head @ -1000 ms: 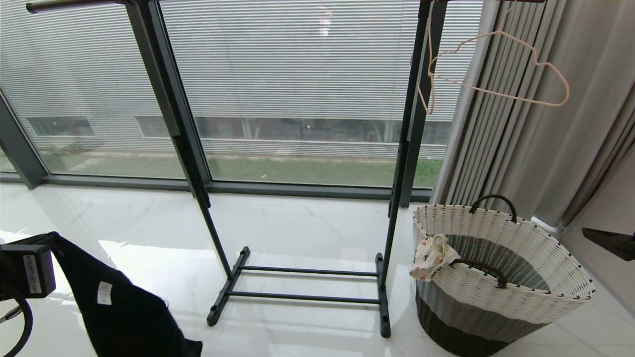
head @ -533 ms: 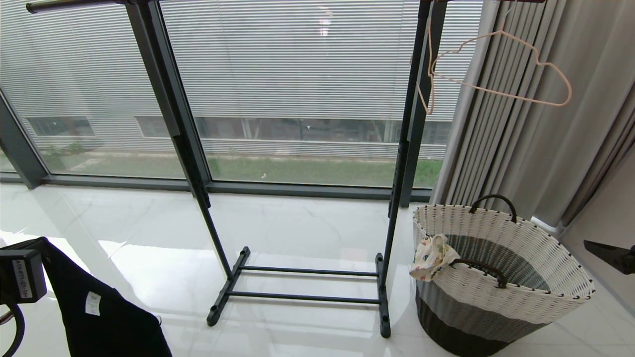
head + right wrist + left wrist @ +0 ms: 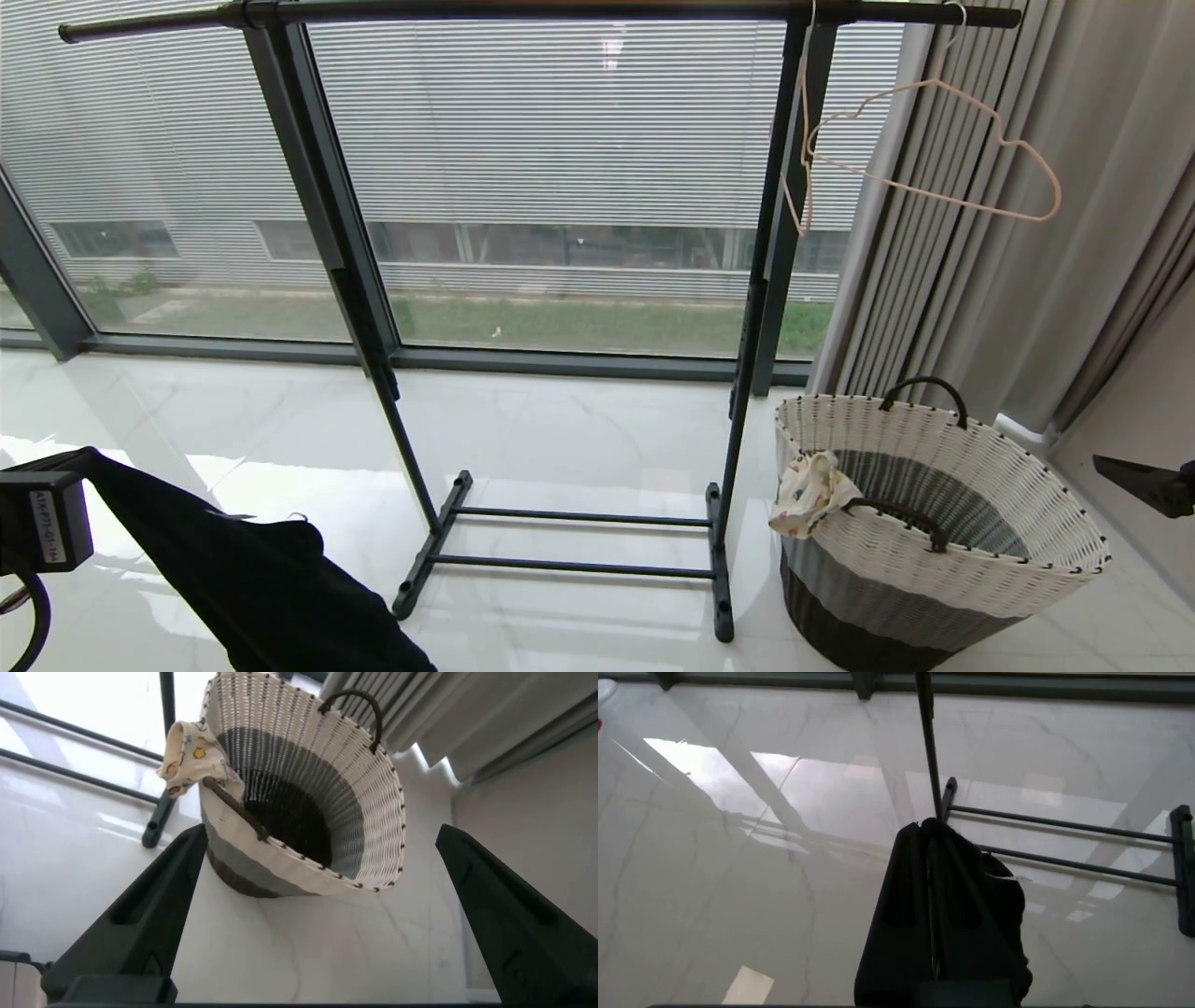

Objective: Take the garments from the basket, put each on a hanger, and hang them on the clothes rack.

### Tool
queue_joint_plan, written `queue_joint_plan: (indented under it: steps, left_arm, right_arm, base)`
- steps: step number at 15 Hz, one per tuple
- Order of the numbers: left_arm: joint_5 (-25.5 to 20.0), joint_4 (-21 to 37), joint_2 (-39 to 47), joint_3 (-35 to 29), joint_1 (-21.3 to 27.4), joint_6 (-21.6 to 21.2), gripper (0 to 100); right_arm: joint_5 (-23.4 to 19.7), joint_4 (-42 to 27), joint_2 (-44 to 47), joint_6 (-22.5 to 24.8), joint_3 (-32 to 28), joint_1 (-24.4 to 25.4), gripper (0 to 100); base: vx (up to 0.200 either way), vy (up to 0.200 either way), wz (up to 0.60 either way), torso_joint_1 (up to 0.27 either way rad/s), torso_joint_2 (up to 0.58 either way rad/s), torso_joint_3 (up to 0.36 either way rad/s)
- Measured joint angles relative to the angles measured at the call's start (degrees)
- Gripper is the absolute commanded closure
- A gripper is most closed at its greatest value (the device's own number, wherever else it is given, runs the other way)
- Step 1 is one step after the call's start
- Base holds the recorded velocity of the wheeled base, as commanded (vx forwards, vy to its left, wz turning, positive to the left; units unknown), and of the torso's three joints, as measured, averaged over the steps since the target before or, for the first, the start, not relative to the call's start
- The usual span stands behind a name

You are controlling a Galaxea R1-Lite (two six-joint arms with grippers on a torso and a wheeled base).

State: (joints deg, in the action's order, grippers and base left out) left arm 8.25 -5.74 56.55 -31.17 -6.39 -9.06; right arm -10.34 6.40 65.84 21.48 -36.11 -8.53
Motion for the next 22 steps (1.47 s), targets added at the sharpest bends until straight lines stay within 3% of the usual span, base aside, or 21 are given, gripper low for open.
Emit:
queue_joint_plan:
  steps: [22]
  left_arm:
    - [0.0, -0.1, 0.1, 0.0, 0.0, -0.2, 100]
  right_arm:
    - [-0.1, 2.0, -0.1, -0.2, -0.1, 0.2, 0]
  base:
    - [0.0, 0.0, 0.0, 0.198, -0.47, -0.267]
